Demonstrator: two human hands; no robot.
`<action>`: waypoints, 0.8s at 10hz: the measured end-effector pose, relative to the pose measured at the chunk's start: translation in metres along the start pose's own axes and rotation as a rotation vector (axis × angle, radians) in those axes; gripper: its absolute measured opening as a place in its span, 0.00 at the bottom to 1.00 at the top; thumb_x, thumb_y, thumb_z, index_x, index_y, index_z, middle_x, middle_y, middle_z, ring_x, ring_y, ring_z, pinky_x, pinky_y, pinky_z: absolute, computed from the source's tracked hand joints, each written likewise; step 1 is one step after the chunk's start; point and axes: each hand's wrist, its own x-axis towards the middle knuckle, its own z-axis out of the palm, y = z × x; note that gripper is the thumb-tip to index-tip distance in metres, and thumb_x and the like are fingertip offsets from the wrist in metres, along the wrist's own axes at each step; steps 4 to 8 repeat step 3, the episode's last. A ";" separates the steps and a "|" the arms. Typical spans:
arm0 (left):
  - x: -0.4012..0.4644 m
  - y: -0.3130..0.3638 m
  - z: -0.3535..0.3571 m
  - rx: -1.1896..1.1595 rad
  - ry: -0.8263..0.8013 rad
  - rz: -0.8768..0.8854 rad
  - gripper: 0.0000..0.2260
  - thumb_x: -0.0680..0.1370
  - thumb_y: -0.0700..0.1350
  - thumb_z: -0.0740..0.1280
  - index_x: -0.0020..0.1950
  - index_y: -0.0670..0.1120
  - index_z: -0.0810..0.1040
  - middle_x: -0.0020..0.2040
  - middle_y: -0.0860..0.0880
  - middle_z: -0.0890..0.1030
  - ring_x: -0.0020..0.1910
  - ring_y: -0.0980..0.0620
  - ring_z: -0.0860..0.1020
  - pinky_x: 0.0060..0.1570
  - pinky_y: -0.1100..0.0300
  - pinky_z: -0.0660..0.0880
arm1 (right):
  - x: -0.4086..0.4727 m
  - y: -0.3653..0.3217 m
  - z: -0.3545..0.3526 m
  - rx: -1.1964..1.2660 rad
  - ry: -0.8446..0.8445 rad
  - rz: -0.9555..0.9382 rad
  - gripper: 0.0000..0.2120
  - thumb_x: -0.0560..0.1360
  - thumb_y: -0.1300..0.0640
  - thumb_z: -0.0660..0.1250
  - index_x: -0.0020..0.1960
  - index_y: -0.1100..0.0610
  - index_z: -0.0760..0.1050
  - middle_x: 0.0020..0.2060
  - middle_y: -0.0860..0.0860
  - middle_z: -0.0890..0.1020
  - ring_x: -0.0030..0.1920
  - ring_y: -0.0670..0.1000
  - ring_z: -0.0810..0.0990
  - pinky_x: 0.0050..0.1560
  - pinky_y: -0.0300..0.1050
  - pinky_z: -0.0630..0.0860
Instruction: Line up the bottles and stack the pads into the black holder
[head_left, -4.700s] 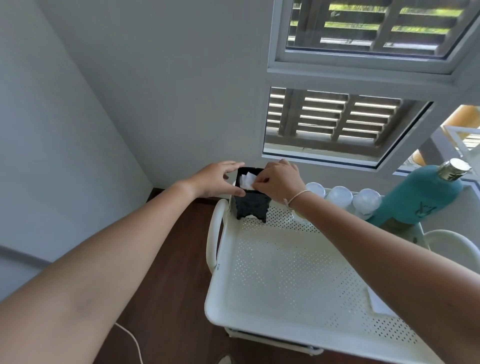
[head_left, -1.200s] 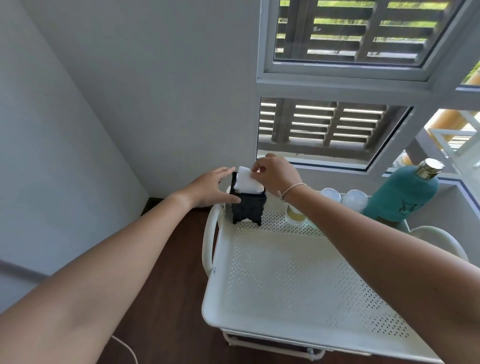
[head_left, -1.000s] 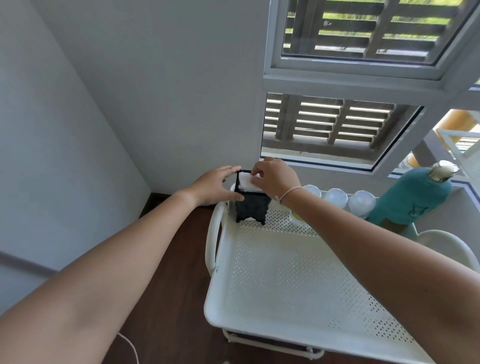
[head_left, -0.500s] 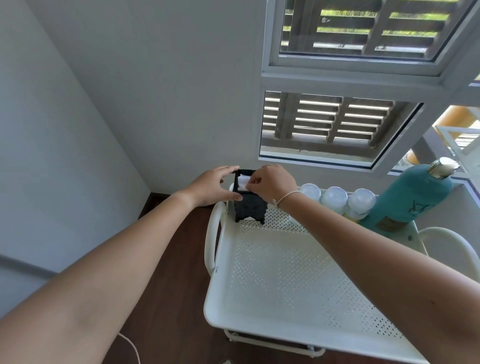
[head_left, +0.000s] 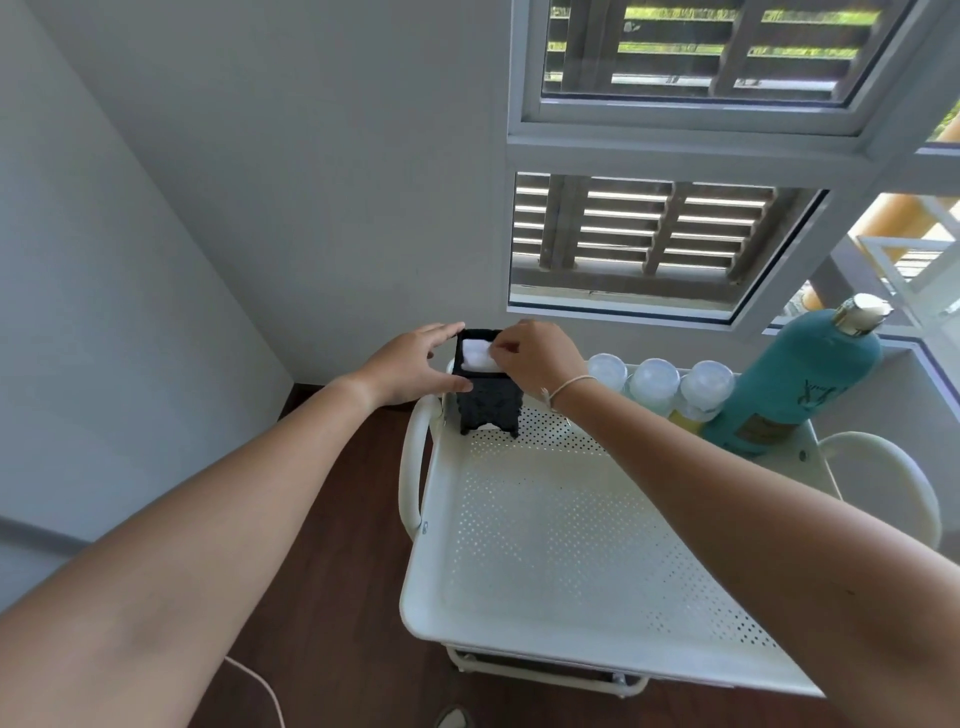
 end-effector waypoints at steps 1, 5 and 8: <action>-0.003 0.004 0.004 0.026 0.041 0.020 0.39 0.69 0.56 0.73 0.74 0.57 0.55 0.76 0.51 0.60 0.69 0.48 0.67 0.59 0.59 0.65 | -0.022 0.017 -0.011 0.173 0.191 -0.083 0.10 0.74 0.59 0.62 0.47 0.60 0.81 0.45 0.56 0.82 0.45 0.56 0.78 0.47 0.50 0.76; -0.025 0.046 0.017 0.001 0.297 0.189 0.32 0.72 0.55 0.69 0.73 0.53 0.60 0.71 0.48 0.67 0.68 0.49 0.66 0.62 0.56 0.66 | -0.081 0.081 -0.021 0.236 0.267 0.048 0.09 0.73 0.56 0.65 0.50 0.57 0.80 0.50 0.56 0.80 0.48 0.53 0.76 0.51 0.51 0.76; -0.025 0.046 0.017 0.001 0.297 0.189 0.32 0.72 0.55 0.69 0.73 0.53 0.60 0.71 0.48 0.67 0.68 0.49 0.66 0.62 0.56 0.66 | -0.081 0.081 -0.021 0.236 0.267 0.048 0.09 0.73 0.56 0.65 0.50 0.57 0.80 0.50 0.56 0.80 0.48 0.53 0.76 0.51 0.51 0.76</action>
